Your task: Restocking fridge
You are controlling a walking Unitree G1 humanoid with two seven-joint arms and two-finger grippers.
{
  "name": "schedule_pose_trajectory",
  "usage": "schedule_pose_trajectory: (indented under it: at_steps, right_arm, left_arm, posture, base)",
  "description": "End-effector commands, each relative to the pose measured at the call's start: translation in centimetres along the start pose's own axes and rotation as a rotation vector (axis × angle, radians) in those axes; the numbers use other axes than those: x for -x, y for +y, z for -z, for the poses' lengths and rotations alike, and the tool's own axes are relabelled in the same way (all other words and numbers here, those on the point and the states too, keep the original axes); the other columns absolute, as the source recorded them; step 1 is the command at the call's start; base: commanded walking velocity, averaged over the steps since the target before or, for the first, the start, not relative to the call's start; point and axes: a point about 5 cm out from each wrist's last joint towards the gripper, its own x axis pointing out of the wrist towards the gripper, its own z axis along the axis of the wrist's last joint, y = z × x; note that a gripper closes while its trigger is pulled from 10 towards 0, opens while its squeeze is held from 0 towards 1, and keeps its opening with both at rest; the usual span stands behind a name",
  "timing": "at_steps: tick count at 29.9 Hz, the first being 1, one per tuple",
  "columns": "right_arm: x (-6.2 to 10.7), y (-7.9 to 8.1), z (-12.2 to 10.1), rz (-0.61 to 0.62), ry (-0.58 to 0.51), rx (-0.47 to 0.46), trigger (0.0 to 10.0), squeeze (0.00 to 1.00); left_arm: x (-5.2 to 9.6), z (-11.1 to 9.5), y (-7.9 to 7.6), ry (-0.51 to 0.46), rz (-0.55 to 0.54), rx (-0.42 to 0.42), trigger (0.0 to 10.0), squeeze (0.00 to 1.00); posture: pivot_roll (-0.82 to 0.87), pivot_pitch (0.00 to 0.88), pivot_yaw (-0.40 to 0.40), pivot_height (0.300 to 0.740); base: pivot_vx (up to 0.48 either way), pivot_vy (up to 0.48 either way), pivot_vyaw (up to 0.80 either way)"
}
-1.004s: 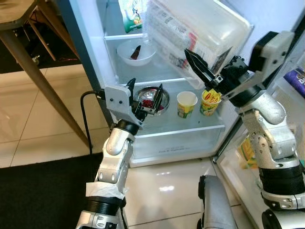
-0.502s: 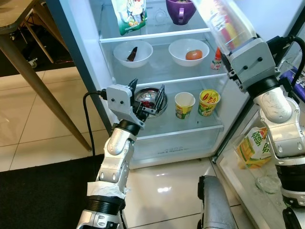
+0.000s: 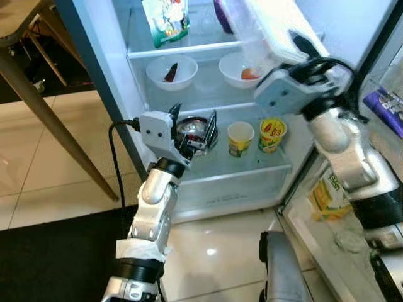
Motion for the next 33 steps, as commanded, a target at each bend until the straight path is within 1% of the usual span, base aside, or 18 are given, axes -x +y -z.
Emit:
schedule_pose_trajectory:
  at_steps: [1,3,6,10,13,16,19,21,22,26,29,33]
  right_arm:
    - [-0.5,0.1,-0.2,0.007,-0.016,0.026,10.0,0.00]
    - [-1.0,0.1,0.4,0.003,0.015,0.046,10.0,0.00]
    - [-1.7,-0.6,1.5,0.031,0.071,0.087,10.0,0.00]
    - [-2.0,-1.1,2.2,0.051,0.098,0.111,10.0,0.00]
    - [-2.5,-2.2,3.2,0.091,0.142,0.140,10.0,0.00]
    - [-2.7,-2.5,3.8,0.086,0.170,0.162,10.0,0.00]
    - [-2.9,-2.2,4.2,0.050,0.189,0.179,10.0,0.00]
    - [-3.2,-1.7,4.5,0.006,0.205,0.195,10.0,0.00]
    - [-3.2,-1.7,4.5,0.006,0.205,0.195,10.0,0.00]
    - [-3.8,-1.1,4.4,-0.056,0.210,0.212,10.0,0.00]
    - [-4.2,-0.5,4.4,-0.110,0.231,0.233,10.0,0.00]
    - [-4.4,-0.2,4.6,-0.146,0.259,0.241,10.0,0.00]
  left_arm:
    - [0.1,0.1,-0.4,-0.004,0.001,0.006,10.0,0.00]
    - [0.1,0.0,-0.4,-0.004,-0.001,0.007,10.0,0.00]
    - [0.3,0.1,-0.3,-0.003,-0.005,0.006,10.0,0.00]
    - [0.3,0.0,-0.3,-0.003,-0.007,0.006,10.0,0.00]
    - [0.3,0.1,-0.4,-0.003,-0.008,0.008,10.0,0.00]
    - [0.3,0.0,-0.5,-0.003,-0.007,0.010,10.0,0.00]
    - [0.3,0.0,-0.5,-0.004,-0.006,0.012,10.0,0.00]
    - [0.3,0.0,-0.6,-0.004,-0.005,0.013,10.0,0.00]
    - [0.3,0.0,-0.6,-0.004,-0.005,0.013,10.0,0.00]
    - [0.3,0.0,-0.5,-0.004,-0.008,0.013,10.0,0.00]
    - [0.4,-0.1,-0.6,-0.006,-0.008,0.015,10.0,0.00]
    - [0.2,-0.4,-0.7,-0.014,-0.004,0.015,10.0,0.00]
  posture:
    - [-0.09,0.136,0.031,0.471]
    - [-0.09,0.138,0.028,0.471]
    - [-0.08,0.143,0.026,0.471]
    - [-0.08,0.145,0.024,0.471]
    - [-0.09,0.147,0.024,0.471]
    - [-0.09,0.147,0.024,0.471]
    - [-0.09,0.151,0.025,0.471]
    - [-0.09,0.155,0.021,0.471]
    - [-0.09,0.155,0.021,0.471]
    - [-0.08,0.158,0.020,0.471]
    - [-0.08,0.162,0.019,0.471]
    - [-0.08,0.164,0.019,0.471]
  base:
    - [0.000,0.000,0.00]
    - [0.000,0.000,0.00]
    - [0.000,0.000,0.00]
    - [0.000,0.000,0.00]
    - [0.000,0.000,0.00]
    - [0.000,0.000,0.00]
    - [0.000,0.000,0.00]
    - [0.000,0.000,0.00]
    - [0.000,0.000,0.00]
    - [0.000,0.000,0.00]
    - [0.000,0.000,0.00]
    - [0.000,0.000,0.00]
